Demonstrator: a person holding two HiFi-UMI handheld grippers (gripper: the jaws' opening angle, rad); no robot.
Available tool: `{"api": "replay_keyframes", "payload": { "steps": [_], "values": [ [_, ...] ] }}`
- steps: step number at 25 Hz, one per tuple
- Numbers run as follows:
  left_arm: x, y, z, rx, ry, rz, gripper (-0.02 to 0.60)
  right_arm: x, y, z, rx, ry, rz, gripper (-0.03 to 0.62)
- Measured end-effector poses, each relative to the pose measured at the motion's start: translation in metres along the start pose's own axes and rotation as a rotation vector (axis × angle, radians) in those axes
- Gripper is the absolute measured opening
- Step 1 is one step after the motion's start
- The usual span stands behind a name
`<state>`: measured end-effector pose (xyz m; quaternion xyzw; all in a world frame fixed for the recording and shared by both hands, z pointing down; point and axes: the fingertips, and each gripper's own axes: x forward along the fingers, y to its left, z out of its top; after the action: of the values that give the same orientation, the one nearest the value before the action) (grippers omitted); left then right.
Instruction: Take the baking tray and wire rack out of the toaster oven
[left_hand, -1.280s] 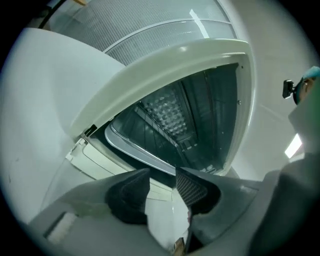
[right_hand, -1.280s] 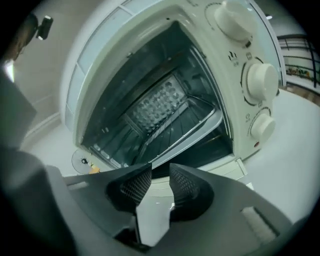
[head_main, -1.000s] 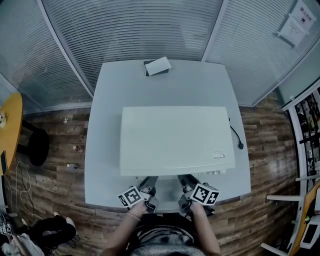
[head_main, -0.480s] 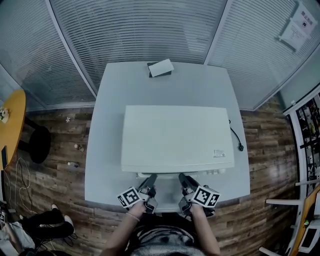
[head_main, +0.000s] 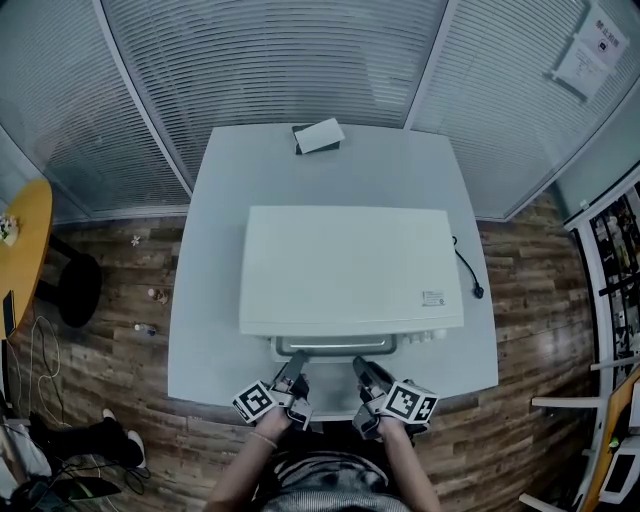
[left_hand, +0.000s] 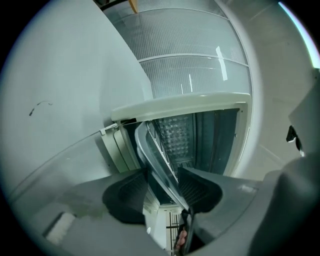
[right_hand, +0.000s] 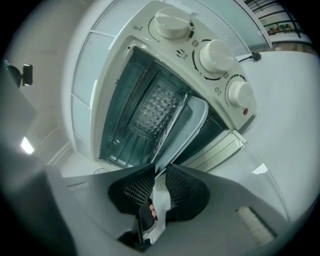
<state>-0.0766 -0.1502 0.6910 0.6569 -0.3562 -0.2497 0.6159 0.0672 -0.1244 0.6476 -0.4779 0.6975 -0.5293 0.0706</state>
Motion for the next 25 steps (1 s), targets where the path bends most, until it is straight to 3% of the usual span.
{"api": "replay_keyframes", "payload": {
  "steps": [3, 8, 11, 14, 16, 18, 25],
  "values": [
    [0.009, 0.005, 0.002, 0.016, -0.008, 0.004, 0.183, -0.002, 0.003, -0.003, 0.004, 0.006, 0.011, 0.067],
    [0.004, 0.005, -0.001, -0.067, -0.020, 0.003, 0.137, -0.007, -0.007, -0.009, -0.057, 0.007, -0.050, 0.090],
    [0.001, 0.006, -0.003, -0.078, -0.019, 0.016, 0.132, -0.014, -0.019, -0.003, -0.053, -0.037, -0.094, 0.210],
    [-0.001, 0.006, -0.004, -0.067, -0.012, 0.026, 0.132, -0.020, -0.028, 0.017, 0.020, -0.132, -0.087, 0.254],
    [-0.002, 0.004, -0.006, -0.069, -0.010, 0.023, 0.132, -0.022, -0.031, 0.031, 0.017, -0.171, -0.073, 0.252],
    [-0.004, 0.003, -0.008, -0.070, -0.014, 0.020, 0.132, -0.022, -0.032, 0.039, -0.010, -0.174, -0.073, 0.169],
    [-0.022, 0.002, -0.021, -0.059, -0.031, 0.018, 0.133, -0.036, -0.034, 0.025, 0.016, -0.134, -0.046, 0.153]
  ]
}}
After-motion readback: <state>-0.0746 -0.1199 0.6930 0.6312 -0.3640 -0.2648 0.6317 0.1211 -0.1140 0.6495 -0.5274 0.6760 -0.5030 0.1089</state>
